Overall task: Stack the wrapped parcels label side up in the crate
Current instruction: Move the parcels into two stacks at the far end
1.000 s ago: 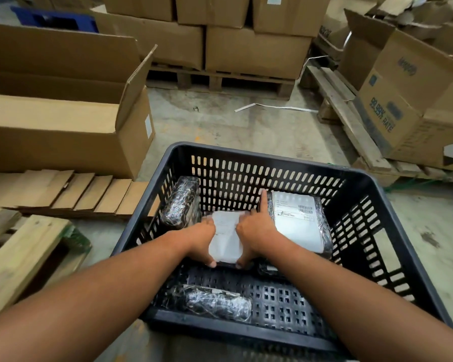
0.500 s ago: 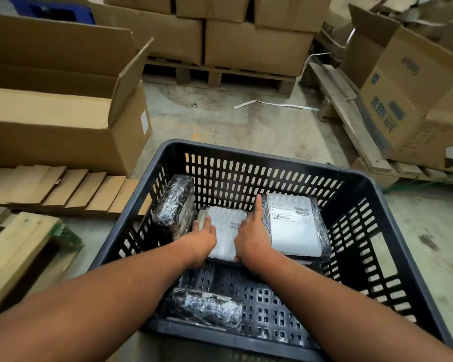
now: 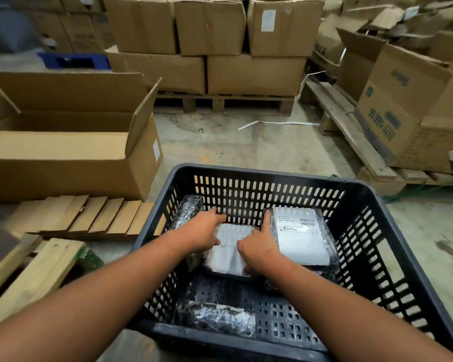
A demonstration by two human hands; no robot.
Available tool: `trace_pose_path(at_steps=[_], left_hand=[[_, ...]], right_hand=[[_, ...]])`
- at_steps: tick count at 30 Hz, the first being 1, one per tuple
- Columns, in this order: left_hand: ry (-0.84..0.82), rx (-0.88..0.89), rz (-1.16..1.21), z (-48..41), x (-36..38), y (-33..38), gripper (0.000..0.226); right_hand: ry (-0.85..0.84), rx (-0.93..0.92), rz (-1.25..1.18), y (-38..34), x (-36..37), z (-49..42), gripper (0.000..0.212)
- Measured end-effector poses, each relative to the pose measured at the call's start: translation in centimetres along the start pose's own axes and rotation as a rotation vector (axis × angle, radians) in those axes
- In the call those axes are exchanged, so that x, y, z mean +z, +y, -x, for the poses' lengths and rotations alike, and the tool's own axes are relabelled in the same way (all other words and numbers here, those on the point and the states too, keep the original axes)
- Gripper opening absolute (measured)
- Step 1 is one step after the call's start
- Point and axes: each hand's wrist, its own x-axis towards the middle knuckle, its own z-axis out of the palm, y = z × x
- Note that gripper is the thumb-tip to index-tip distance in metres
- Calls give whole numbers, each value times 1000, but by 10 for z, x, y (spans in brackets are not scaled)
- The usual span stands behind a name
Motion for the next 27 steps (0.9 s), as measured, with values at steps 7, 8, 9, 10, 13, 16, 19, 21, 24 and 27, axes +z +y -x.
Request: trace_pose_path(at_steps=[7, 8, 9, 10, 13, 16, 19, 21, 24, 27], left_hand=[[269, 13, -204, 38, -82, -39, 63], [241, -56, -196, 43, -85, -46, 69], [185, -126, -160, 47, -85, -52, 77], [124, -178, -94, 51, -84, -57, 85], [80, -188, 129, 55, -77, -63, 95], [120, -200, 208, 54, -77, -61, 101], [125, -219, 214, 55, -78, -58, 112], [119, -220, 204, 55, -79, -56, 110], [118, -228, 167, 56, -80, -55, 107], [118, -245, 146, 56, -80, -53, 106]], right_hand=[[318, -77, -804, -6, -32, -3, 57], [344, -123, -964, -11, -37, -4, 62], [338, -174, -1063, -15, -43, -5, 71], [310, -227, -1091, -19, -47, -7, 82], [221, -322, -1031, -37, -51, -16, 109], [319, -250, -1081, -50, -51, -24, 105], [467, -114, -1178, -54, -46, -24, 92], [513, -53, -1304, -56, -40, -21, 83], [501, -34, -1472, -58, -36, -16, 79], [503, -17, -1566, -56, -36, -13, 82]])
